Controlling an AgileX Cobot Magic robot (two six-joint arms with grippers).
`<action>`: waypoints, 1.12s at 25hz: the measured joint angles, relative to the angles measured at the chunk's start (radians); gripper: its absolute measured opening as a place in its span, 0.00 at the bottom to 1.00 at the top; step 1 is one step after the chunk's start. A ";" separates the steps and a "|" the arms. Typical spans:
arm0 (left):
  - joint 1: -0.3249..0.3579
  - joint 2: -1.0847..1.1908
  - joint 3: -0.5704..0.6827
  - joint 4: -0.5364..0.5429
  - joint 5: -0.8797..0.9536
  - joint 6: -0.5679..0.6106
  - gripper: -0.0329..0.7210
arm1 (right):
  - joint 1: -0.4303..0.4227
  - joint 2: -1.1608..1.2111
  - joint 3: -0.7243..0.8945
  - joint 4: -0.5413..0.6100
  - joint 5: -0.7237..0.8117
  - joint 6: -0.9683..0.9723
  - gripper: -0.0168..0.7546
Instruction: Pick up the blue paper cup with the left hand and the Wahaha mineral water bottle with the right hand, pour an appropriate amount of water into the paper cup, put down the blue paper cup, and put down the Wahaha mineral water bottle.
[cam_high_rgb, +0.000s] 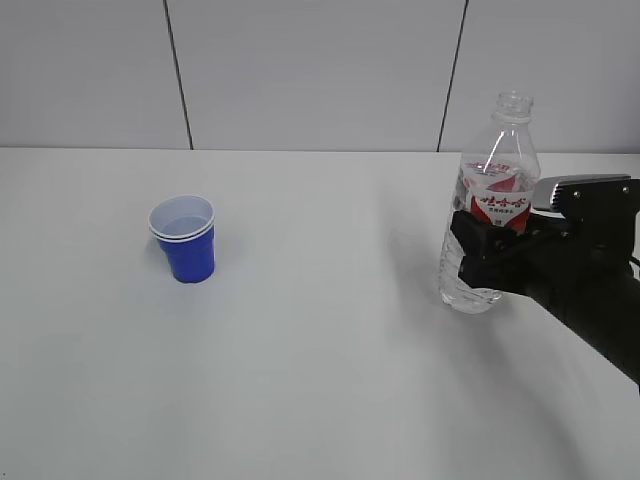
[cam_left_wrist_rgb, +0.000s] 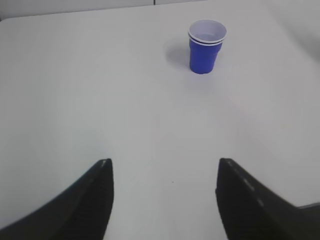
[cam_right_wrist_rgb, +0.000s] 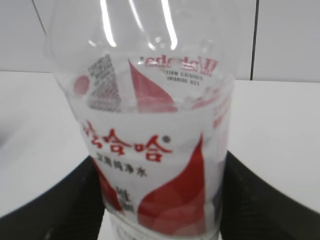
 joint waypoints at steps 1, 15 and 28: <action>0.000 0.000 0.002 -0.009 -0.002 0.007 0.69 | 0.000 0.000 0.000 0.000 0.000 0.000 0.61; 0.000 0.000 0.004 -0.043 -0.004 0.036 0.69 | 0.000 0.010 -0.156 -0.009 0.000 0.000 0.60; 0.000 0.000 0.004 -0.043 -0.008 0.037 0.69 | 0.000 0.232 -0.337 -0.052 -0.002 -0.024 0.60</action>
